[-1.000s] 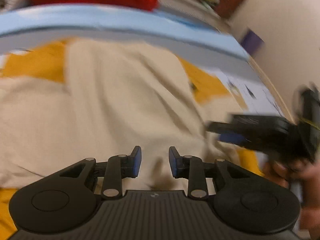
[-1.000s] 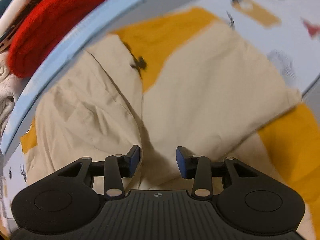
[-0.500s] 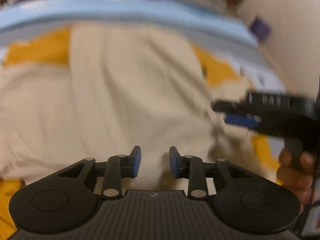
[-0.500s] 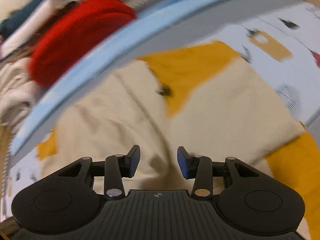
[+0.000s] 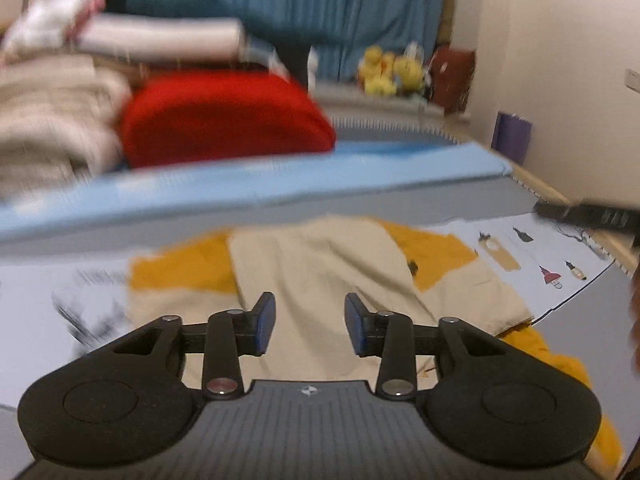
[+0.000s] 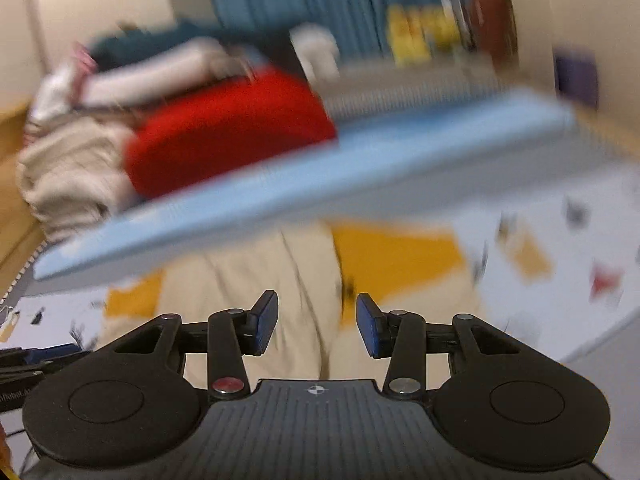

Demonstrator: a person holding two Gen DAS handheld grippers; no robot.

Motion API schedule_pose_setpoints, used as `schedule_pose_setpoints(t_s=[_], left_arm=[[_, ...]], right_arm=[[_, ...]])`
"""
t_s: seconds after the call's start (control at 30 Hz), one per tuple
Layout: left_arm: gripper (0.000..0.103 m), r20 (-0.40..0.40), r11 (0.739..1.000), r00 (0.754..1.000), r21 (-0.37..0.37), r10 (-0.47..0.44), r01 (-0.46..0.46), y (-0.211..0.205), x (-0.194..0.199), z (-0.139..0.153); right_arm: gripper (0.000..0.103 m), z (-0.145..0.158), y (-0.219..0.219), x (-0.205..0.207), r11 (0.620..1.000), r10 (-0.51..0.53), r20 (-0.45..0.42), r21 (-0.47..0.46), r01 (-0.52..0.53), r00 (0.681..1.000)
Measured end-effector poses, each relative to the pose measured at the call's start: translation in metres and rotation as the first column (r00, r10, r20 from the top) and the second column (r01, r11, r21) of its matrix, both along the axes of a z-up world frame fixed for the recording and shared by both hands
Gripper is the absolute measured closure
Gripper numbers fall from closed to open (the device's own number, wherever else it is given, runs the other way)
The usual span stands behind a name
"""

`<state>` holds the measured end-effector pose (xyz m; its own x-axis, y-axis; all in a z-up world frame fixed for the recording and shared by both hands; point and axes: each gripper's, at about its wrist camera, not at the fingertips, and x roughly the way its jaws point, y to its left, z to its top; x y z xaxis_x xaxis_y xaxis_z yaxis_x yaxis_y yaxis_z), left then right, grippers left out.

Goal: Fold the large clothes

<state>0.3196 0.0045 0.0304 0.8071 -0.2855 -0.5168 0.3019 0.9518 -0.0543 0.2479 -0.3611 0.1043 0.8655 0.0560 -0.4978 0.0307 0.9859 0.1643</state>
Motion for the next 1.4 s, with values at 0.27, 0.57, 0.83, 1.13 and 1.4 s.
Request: schedule_pose_setpoints(t_s=[0.27, 0.57, 0.83, 1.13, 1.4], left_arm=[[0.051, 0.185, 0.989, 0.972, -0.068, 0.143, -0.133, 0.068, -0.177, 0.054], [0.080, 0.249, 0.969, 0.939, -0.129, 0.237, -0.211, 0.132, -0.344, 0.072], [0.080, 0.315, 0.967, 0.919, -0.167, 0.237, -0.192, 0.150, -0.415, 0.088], [0.080, -0.063, 0.933, 0.949, -0.177, 0.308, -0.315, 0.158, -0.341, 0.004], [0.080, -0.277, 0.935, 0.903, -0.036, 0.330, -0.353, 0.153, -0.297, -0.047]], right_arm=[[0.057, 0.079, -0.033, -0.152, 0.996, -0.089, 0.296, 0.013, 0.089, 0.951], [0.057, 0.098, -0.071, -0.354, 0.956, -0.262, 0.481, 0.013, 0.292, 0.837], [0.059, 0.128, -0.089, -0.450, 0.932, -0.333, 0.560, 0.070, 0.357, 0.759], [0.059, 0.029, -0.092, -0.374, 0.943, -0.313, 0.309, -0.013, 0.333, 0.898], [0.059, -0.064, -0.096, -0.287, 0.966, -0.244, -0.105, -0.119, 0.232, 0.964]])
